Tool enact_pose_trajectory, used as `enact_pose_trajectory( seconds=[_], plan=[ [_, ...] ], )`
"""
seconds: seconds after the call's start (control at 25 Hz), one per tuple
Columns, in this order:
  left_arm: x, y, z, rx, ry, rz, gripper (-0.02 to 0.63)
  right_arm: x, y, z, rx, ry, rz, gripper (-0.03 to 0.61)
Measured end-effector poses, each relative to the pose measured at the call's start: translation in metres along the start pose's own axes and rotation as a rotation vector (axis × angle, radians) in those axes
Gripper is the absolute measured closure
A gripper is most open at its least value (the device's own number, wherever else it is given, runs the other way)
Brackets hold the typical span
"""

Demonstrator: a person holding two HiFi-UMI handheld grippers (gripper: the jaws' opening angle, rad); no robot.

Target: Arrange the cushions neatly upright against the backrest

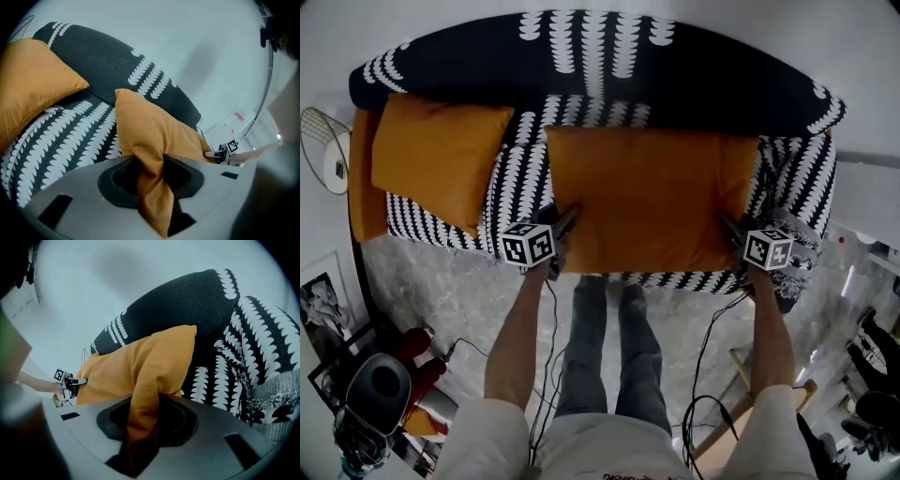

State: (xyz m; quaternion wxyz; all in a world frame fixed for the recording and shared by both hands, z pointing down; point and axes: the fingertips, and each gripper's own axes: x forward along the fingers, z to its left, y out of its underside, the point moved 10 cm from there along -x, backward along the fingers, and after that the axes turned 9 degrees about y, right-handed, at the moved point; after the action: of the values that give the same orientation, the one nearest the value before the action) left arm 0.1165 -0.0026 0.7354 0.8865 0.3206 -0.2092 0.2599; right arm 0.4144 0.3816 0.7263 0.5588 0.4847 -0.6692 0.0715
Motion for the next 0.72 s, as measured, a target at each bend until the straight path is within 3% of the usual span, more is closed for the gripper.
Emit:
enact_pose_trajectory(
  seconds=[0.24, 0.72],
  plan=[
    [-0.022, -0.028, -0.002, 0.068, 0.001, -0.015, 0.448, -0.011, -0.002, 0.025, 0.015, -0.006, -0.065, 0.440],
    [-0.059, -0.176, -0.044, 0.275, 0.065, -0.179, 0.448, -0.071, -0.129, 0.079, -0.080, -0.003, -0.361, 0.440]
  ],
)
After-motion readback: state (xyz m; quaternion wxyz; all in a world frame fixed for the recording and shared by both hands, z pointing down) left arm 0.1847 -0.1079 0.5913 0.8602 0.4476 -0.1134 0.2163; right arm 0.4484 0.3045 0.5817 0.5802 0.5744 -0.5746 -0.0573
